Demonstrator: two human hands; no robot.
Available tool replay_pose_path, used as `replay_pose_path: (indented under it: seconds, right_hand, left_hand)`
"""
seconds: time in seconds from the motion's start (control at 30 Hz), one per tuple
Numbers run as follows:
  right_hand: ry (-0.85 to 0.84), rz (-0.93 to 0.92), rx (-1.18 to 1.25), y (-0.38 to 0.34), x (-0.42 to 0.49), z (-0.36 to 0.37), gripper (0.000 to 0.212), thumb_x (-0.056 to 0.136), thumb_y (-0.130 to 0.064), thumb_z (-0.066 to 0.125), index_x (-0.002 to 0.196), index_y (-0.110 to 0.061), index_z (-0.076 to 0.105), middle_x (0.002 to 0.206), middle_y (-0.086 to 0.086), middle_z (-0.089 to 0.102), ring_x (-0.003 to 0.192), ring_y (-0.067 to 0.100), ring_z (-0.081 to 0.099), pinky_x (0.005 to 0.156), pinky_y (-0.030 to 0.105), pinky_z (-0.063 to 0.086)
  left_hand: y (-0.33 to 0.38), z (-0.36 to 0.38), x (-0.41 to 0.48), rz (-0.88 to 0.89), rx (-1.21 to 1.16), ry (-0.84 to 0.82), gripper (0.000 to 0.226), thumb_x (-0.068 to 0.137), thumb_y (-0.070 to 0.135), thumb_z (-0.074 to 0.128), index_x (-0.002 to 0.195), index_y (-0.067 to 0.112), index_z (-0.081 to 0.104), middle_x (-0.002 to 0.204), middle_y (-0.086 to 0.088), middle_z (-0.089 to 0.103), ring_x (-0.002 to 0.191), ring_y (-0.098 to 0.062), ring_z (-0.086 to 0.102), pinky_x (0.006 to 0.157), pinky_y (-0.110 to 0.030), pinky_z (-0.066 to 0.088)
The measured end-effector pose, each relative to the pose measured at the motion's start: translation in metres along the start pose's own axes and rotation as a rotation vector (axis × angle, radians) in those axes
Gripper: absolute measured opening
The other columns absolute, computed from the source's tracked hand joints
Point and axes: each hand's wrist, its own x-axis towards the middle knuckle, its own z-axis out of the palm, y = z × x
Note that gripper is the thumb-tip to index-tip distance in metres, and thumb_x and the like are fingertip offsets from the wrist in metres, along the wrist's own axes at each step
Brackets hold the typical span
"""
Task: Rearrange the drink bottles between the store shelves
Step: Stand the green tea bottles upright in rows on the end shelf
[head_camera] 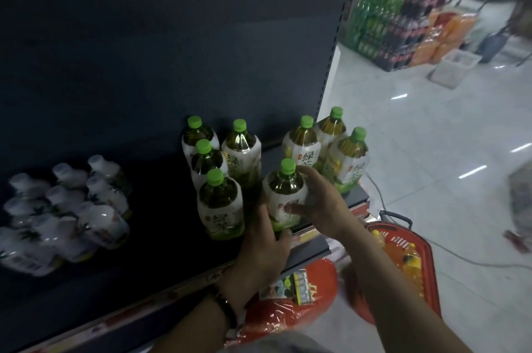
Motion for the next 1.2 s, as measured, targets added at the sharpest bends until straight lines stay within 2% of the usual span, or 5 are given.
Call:
replay_pose_path:
  seconds: [0.13, 0.33, 0.63, 0.9, 1.2]
  right_hand:
    - [0.044, 0.065, 0.027, 0.022, -0.009, -0.013, 0.090, 0.078, -0.049, 0.087, 0.155, -0.047, 0.041, 0.145, -0.009, 0.059, 0.130, 0.013, 0.061, 0.100, 0.045, 0.060]
    - [0.243, 0.210, -0.004, 0.042, -0.020, -0.029, 0.063, 0.081, -0.047, 0.088, 0.134, -0.032, 0.056, 0.124, -0.004, 0.063, 0.099, 0.011, 0.070, 0.078, 0.035, 0.064]
    - [0.419, 0.303, 0.072, 0.044, -0.019, -0.034, 0.041, 0.089, -0.029, 0.085, 0.120, -0.016, 0.062, 0.105, -0.004, 0.072, 0.095, 0.010, 0.071, 0.073, 0.016, 0.053]
    - [0.368, 0.270, 0.006, 0.054, -0.012, -0.030, 0.019, 0.094, -0.041, 0.074, 0.107, -0.027, 0.071, 0.107, -0.009, 0.070, 0.093, 0.005, 0.068, 0.079, 0.038, 0.065]
    - [0.292, 0.264, 0.157, 0.024, -0.031, 0.019, 0.010, 0.097, -0.027, 0.073, 0.104, -0.026, 0.065, 0.087, -0.012, 0.069, 0.078, 0.000, 0.067, 0.068, 0.033, 0.060]
  left_hand:
    - [0.012, 0.018, 0.012, 0.012, 0.054, -0.005, 0.081, 0.081, 0.045, 0.060, 0.155, 0.034, 0.030, 0.154, -0.003, 0.051, 0.139, -0.021, 0.054, 0.112, -0.050, 0.052]
    - [0.037, 0.040, 0.030, -0.024, -0.010, -0.068, 0.069, 0.090, 0.031, 0.065, 0.150, 0.036, 0.030, 0.150, 0.005, 0.052, 0.134, -0.020, 0.057, 0.109, -0.053, 0.054]
    - [0.056, 0.068, 0.041, 0.029, -0.011, -0.076, 0.077, 0.099, 0.006, 0.058, 0.163, 0.029, 0.021, 0.168, -0.006, 0.038, 0.149, -0.020, 0.044, 0.115, -0.028, 0.042]
    - [0.058, 0.061, 0.048, 0.049, -0.023, -0.051, 0.073, 0.101, 0.009, 0.061, 0.161, 0.033, 0.028, 0.164, 0.001, 0.042, 0.143, -0.014, 0.048, 0.117, -0.038, 0.047]
    - [0.060, -0.010, -0.018, 0.283, 0.123, 0.255, 0.028, 0.100, 0.013, 0.069, 0.117, 0.034, 0.067, 0.118, 0.020, 0.067, 0.099, 0.001, 0.067, 0.074, -0.011, 0.053]
